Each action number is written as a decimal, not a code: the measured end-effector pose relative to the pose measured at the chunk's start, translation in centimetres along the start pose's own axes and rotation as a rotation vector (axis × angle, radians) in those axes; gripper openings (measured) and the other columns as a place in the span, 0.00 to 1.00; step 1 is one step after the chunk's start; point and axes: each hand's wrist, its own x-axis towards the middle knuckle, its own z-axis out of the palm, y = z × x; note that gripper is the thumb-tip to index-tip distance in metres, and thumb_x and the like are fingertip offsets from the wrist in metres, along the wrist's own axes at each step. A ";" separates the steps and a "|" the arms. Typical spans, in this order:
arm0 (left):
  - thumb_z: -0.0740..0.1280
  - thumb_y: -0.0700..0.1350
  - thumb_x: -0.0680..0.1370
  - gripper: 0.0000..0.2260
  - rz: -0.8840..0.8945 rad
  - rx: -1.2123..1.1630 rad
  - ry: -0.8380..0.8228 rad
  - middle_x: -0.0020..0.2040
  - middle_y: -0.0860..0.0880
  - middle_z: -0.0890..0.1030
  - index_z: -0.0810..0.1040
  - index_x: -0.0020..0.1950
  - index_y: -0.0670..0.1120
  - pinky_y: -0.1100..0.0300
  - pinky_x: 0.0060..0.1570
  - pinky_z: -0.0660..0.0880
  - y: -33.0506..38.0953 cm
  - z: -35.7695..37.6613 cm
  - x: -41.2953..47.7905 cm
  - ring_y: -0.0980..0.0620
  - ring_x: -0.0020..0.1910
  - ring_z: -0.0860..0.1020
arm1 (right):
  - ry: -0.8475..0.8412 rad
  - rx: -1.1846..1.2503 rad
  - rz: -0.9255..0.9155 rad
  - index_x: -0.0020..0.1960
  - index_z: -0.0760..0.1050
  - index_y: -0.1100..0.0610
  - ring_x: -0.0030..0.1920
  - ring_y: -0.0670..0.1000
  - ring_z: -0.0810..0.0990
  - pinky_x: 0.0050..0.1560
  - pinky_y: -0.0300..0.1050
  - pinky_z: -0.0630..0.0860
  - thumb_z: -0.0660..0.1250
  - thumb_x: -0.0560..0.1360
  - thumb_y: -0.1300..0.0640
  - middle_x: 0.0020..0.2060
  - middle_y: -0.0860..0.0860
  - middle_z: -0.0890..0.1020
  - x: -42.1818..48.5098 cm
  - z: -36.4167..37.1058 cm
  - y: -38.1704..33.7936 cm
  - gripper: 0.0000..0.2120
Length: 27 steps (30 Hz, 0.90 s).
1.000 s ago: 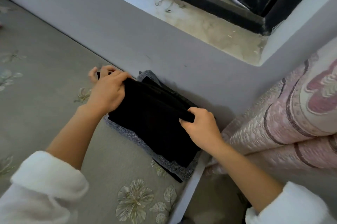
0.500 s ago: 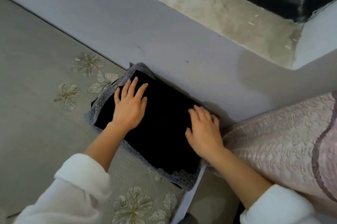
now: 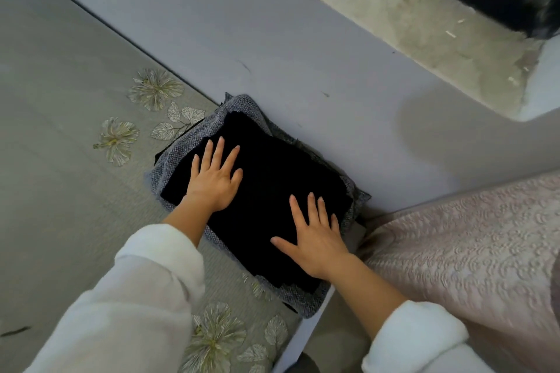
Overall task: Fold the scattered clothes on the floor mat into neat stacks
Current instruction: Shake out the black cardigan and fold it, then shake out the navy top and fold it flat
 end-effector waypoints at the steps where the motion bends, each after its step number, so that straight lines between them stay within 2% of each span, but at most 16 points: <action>1: 0.46 0.57 0.82 0.25 -0.008 -0.008 -0.003 0.78 0.50 0.37 0.43 0.78 0.56 0.47 0.73 0.37 0.4 -0.2 -0.4 0.49 0.76 0.34 | 0.014 0.001 0.000 0.76 0.30 0.47 0.75 0.57 0.31 0.73 0.59 0.39 0.48 0.75 0.30 0.76 0.55 0.33 -0.3 0.0 0.0 0.41; 8: 0.49 0.55 0.83 0.24 -0.138 -0.318 0.138 0.79 0.49 0.46 0.53 0.78 0.52 0.49 0.74 0.40 3.9 2.1 -10.6 0.49 0.77 0.39 | 0.116 -0.034 -0.064 0.78 0.40 0.52 0.77 0.52 0.40 0.74 0.55 0.47 0.52 0.79 0.38 0.78 0.50 0.43 -4.2 0.4 1.3 0.36; 11: 0.50 0.54 0.83 0.24 -0.179 -0.410 0.171 0.79 0.48 0.46 0.53 0.78 0.51 0.49 0.74 0.43 4.8 2.5 -15.3 0.48 0.77 0.41 | 0.142 -0.056 -0.094 0.78 0.44 0.54 0.77 0.53 0.43 0.74 0.56 0.50 0.54 0.80 0.41 0.78 0.52 0.46 -6.3 0.6 0.9 0.35; 16: 0.55 0.48 0.82 0.23 -0.269 -0.457 0.338 0.79 0.45 0.45 0.58 0.77 0.45 0.54 0.74 0.49 5.0 2.6 -24.5 0.46 0.77 0.48 | 0.186 -0.087 -0.227 0.78 0.47 0.55 0.77 0.53 0.49 0.72 0.56 0.54 0.52 0.81 0.43 0.78 0.52 0.51 -10.9 1.8 -2.0 0.31; 19: 0.56 0.47 0.81 0.22 -0.407 -0.483 0.366 0.79 0.45 0.44 0.62 0.75 0.46 0.53 0.72 0.54 4.6 4.1 -31.3 0.45 0.76 0.53 | 0.157 -0.133 -0.351 0.78 0.48 0.55 0.76 0.53 0.52 0.71 0.54 0.57 0.52 0.81 0.43 0.77 0.52 0.55 -14.2 4.0 -4.3 0.30; 23: 0.56 0.47 0.81 0.19 -0.598 -0.501 0.413 0.79 0.45 0.47 0.66 0.72 0.47 0.51 0.70 0.61 3.0 6.4 -41.0 0.44 0.74 0.57 | 0.127 -0.271 -0.523 0.76 0.52 0.56 0.73 0.55 0.57 0.69 0.54 0.59 0.55 0.80 0.44 0.74 0.53 0.59 -18.5 7.2 -7.4 0.29; 27: 0.58 0.47 0.80 0.18 -0.782 -0.524 0.476 0.78 0.44 0.51 0.69 0.69 0.46 0.49 0.69 0.62 1.2 8.3 -51.4 0.43 0.74 0.59 | 0.086 -0.345 -0.659 0.76 0.54 0.58 0.71 0.57 0.60 0.68 0.54 0.60 0.56 0.80 0.46 0.73 0.55 0.62 -23.4 11.3 -11.3 0.29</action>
